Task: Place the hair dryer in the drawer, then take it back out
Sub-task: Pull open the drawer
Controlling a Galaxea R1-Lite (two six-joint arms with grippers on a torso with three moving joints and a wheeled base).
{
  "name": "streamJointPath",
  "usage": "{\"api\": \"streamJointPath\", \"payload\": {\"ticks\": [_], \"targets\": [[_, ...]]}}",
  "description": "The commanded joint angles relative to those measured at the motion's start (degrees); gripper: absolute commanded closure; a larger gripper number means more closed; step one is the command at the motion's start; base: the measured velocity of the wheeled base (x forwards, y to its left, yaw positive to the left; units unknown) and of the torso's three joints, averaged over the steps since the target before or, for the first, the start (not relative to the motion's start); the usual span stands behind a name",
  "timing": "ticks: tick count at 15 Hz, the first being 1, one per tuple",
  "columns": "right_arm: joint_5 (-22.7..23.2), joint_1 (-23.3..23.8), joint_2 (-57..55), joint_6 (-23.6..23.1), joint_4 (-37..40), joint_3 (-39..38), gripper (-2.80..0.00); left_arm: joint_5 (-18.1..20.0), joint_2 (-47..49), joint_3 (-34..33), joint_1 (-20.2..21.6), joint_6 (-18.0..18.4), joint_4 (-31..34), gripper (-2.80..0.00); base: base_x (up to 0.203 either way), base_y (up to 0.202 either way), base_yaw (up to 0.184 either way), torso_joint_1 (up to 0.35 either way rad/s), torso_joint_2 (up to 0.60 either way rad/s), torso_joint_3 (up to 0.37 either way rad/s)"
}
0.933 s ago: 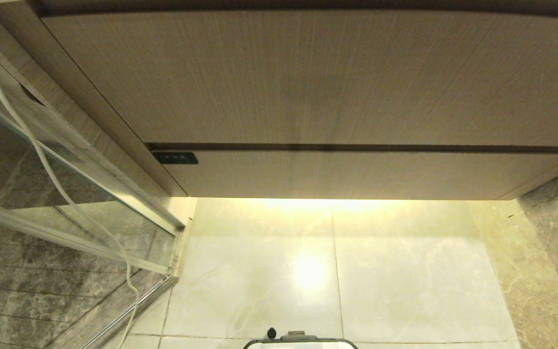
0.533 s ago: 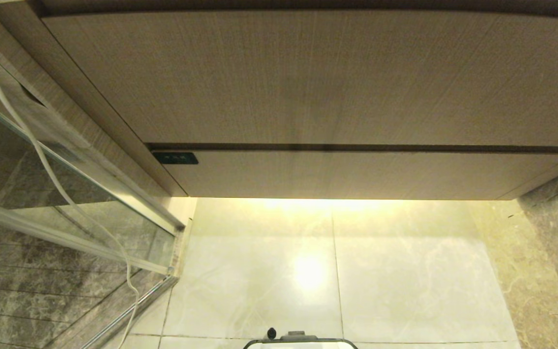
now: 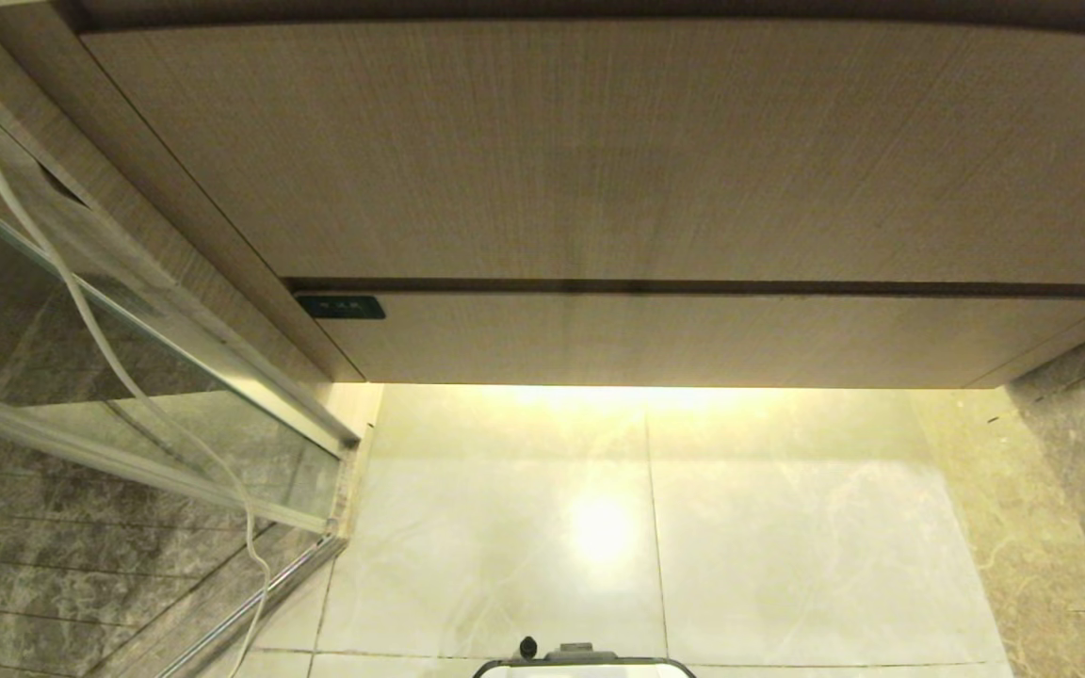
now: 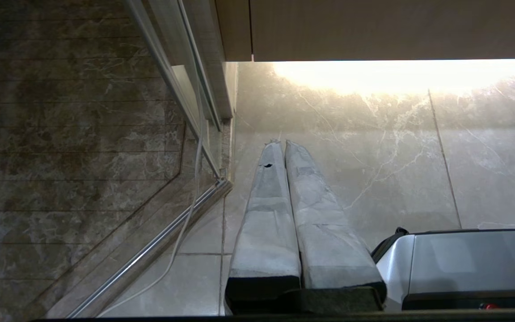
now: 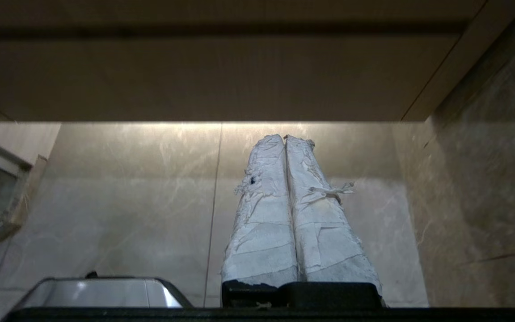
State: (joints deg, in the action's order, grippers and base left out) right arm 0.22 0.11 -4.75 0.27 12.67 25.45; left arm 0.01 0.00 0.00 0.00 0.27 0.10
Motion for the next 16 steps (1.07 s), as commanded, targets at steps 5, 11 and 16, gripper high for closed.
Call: {"api": "streamJointPath", "payload": {"ticks": [5,11,16], "targets": [[2.36,-1.07,-44.39,0.32,13.65,37.26,0.0,-0.01,0.0,-0.09,0.0,0.0,-0.01,0.0,0.0,0.0,0.0,0.0,0.0,0.0],[7.64,-11.63,-74.73,-0.34,16.08,48.36,0.0,-0.01,0.0,-0.09,0.0,0.0,-0.01,0.0,0.0,0.0,0.0,0.0,0.0,0.0],[9.13,-14.81,-86.58,-11.36,10.1,45.28,-2.8,-0.01,0.0,-0.09,0.0,0.0,-0.01,0.0,0.0,0.0,0.0,0.0,0.0,0.0]]}}
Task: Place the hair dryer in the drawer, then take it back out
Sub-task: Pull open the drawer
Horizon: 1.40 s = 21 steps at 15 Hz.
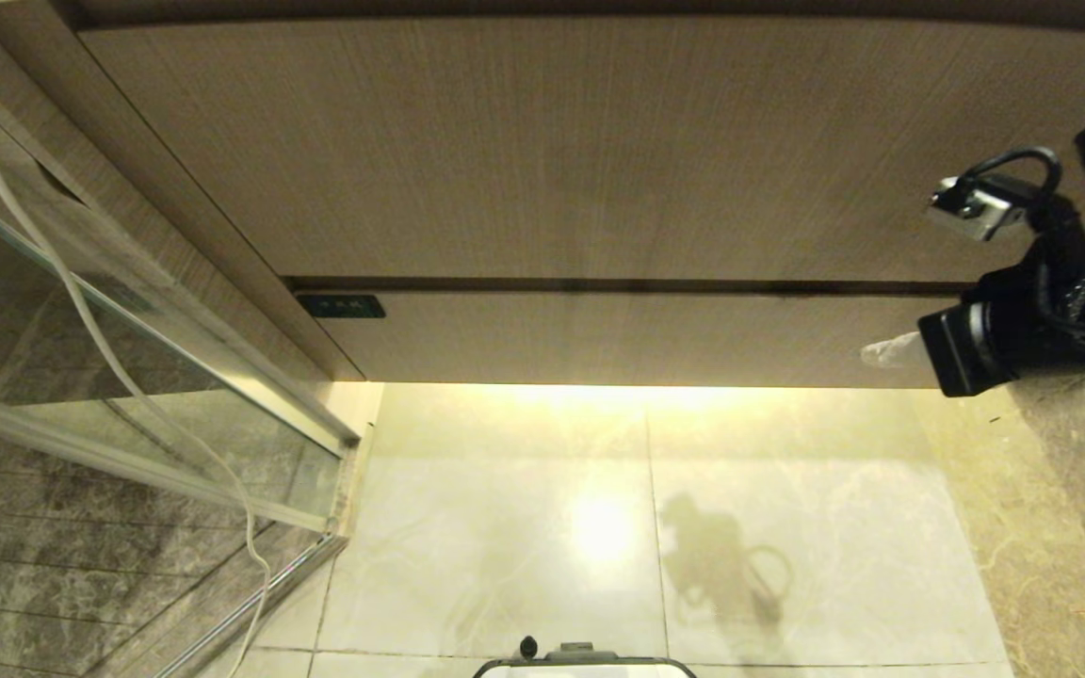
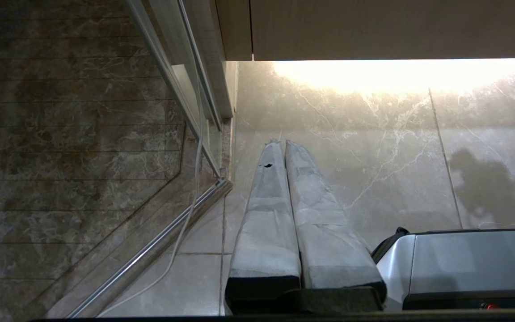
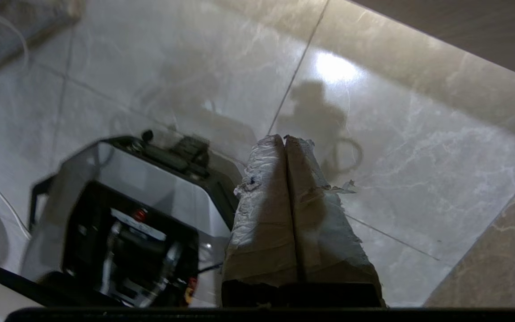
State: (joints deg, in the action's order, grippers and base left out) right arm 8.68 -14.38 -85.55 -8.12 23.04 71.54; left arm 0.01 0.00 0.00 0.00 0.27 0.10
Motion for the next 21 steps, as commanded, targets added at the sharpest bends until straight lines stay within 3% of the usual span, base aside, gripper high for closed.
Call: {"api": "streamJointPath", "payload": {"ticks": [1,3,7,11,13,15,18,21], "targets": [[2.44,0.22,-7.07,-6.54,-0.36,-1.24,-2.8,-0.01,0.0,-0.09,0.0,0.0,-0.01,0.0,0.0,0.0,0.0,0.0,0.0,0.0],[3.27,1.53,-8.38,-14.08,-0.43,-2.24,-2.8,-0.01,0.0,-0.09,0.0,0.0,-0.01,0.0,0.0,0.0,0.0,0.0,0.0,0.0],[2.25,3.17,-8.75,-40.57,-2.44,-7.35,-2.8,-0.01,0.0,-0.09,0.0,0.0,-0.01,0.0,0.0,0.0,0.0,0.0,0.0,0.0],[3.72,4.26,-9.72,-54.18,-27.51,-15.18,-2.8,-0.01,0.0,0.0,0.0,0.0,-0.01,0.0,0.0,0.0,0.0,0.0,0.0,0.0],[7.24,4.71,-11.78,-59.14,-39.98,-18.66,-2.8,-0.01,0.0,0.0,0.0,0.0,-0.01,0.0,0.0,0.0,0.0,0.0,0.0,0.0],[12.56,5.47,-15.21,-60.28,-46.17,-19.11,-2.8,-0.01,0.0,-0.01,0.0,0.0,-0.01,0.0,0.0,0.0,0.0,0.0,0.0,0.0],[15.57,8.62,-17.34,-64.19,-45.94,-15.56,-2.8,-0.01,0.0,0.0,0.0,0.0,-0.01,0.0,0.0,0.0,0.0,0.0,0.0,0.0],[17.9,10.4,-18.63,-64.91,-45.4,-14.04,-2.8,-0.01,0.0,-0.09,0.0,0.0,-0.01,0.0,0.0,0.0,0.0,0.0,0.0,0.0]]}}
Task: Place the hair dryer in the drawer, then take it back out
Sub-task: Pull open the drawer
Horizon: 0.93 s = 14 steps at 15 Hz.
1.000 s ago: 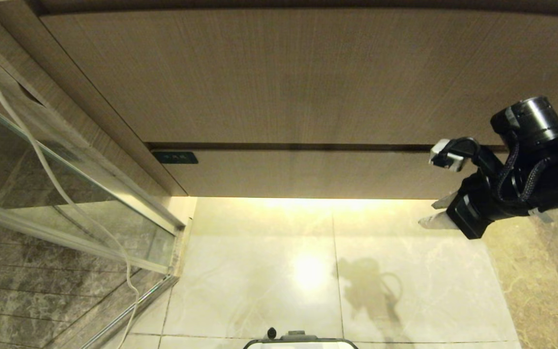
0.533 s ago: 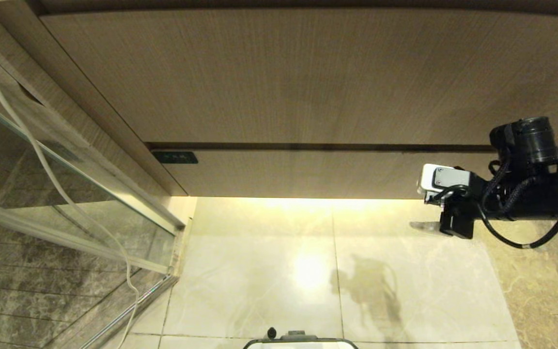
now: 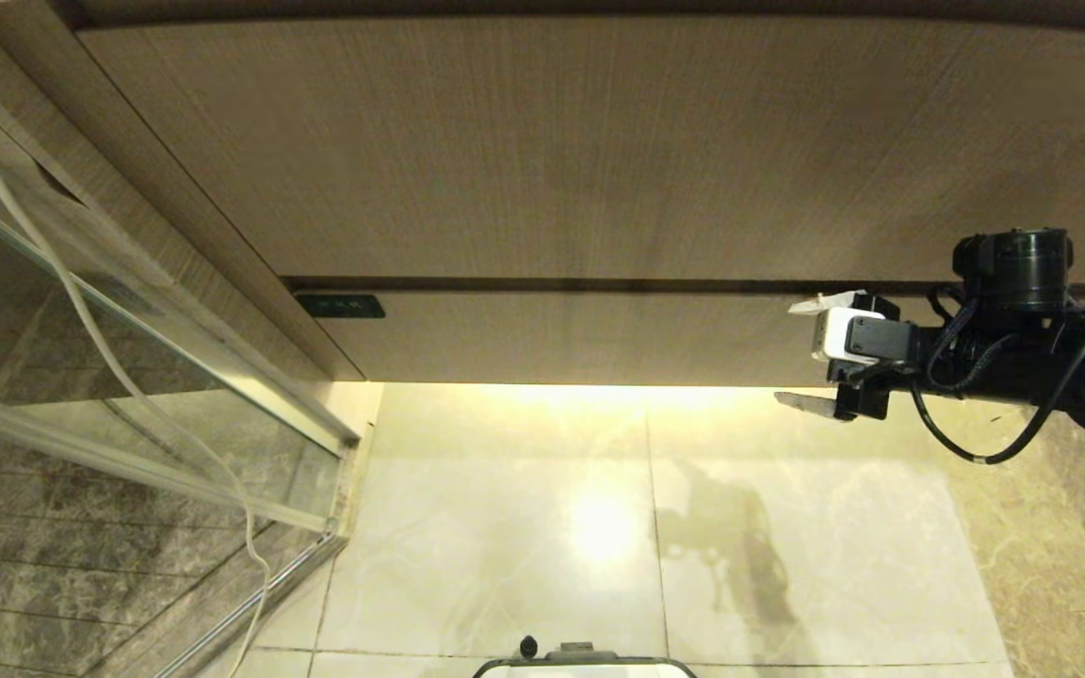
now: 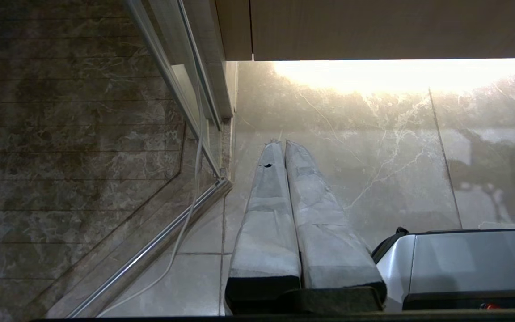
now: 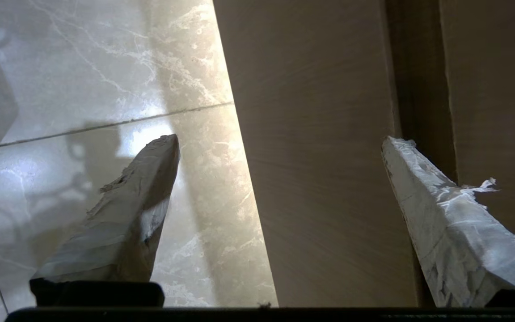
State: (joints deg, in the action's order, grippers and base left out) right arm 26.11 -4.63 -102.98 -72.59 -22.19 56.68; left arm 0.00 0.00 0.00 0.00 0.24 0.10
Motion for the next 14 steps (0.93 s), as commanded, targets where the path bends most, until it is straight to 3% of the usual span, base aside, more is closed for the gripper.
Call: {"api": "streamJointPath", "payload": {"ticks": [1,5,14], "targets": [[0.52,0.71,-1.59,-0.4,-0.27,1.38,-2.8,0.0,0.0,-0.09,0.0,0.02,-0.01,0.0,0.0,0.0,0.0,0.0,0.0,0.0],[0.15,1.04,-4.14,0.19,0.11,6.25,-2.8,0.0,0.0,-0.04,0.0,0.02,-0.01,0.0,0.0,0.0,0.0,0.0,0.0,0.0],[-1.24,1.73,-4.07,0.09,0.3,5.81,-2.8,0.0,0.0,-0.09,0.0,0.02,-0.01,0.0,0.0,0.0,0.0,0.0,0.0,0.0]]}}
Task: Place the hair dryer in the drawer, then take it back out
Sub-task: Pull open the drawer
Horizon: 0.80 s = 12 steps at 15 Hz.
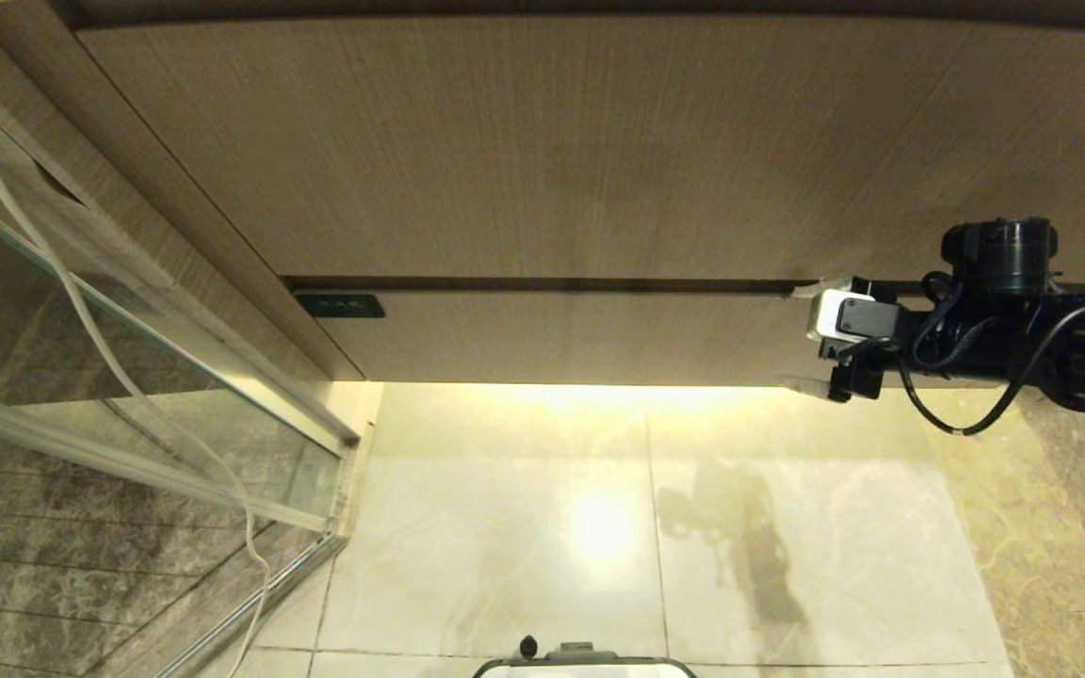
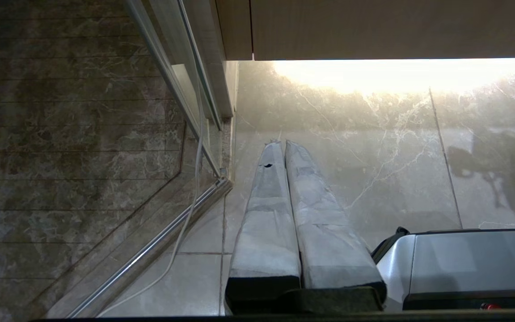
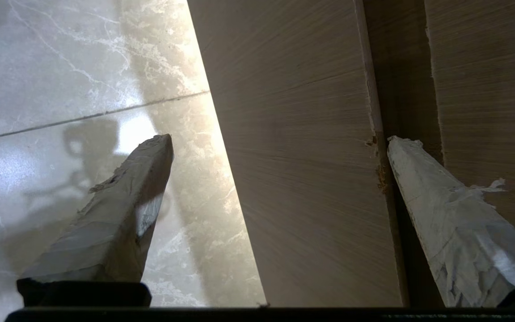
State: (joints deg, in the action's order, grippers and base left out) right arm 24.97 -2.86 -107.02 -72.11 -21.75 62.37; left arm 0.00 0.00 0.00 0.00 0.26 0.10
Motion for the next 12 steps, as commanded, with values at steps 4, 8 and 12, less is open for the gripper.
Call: {"api": "streamJointPath", "payload": {"ticks": [4,8,12], "targets": [[-3.16,0.05,-0.54,-0.75,2.05,-0.32,-2.8,0.0,0.0,-0.01,0.0,0.01,-0.01,0.0,0.0,0.0,0.0,0.0,0.0,0.0],[-3.35,-0.04,-1.27,-0.56,1.41,0.23,-2.8,0.0,0.0,-0.09,0.0,0.01,-0.01,0.0,0.0,0.0,0.0,0.0,0.0,0.0],[-3.96,0.05,-1.0,-0.23,0.83,0.39,-2.8,0.0,0.0,-0.09,0.0,0.01,-0.01,0.0,0.0,0.0,0.0,0.0,0.0,0.0]]}}
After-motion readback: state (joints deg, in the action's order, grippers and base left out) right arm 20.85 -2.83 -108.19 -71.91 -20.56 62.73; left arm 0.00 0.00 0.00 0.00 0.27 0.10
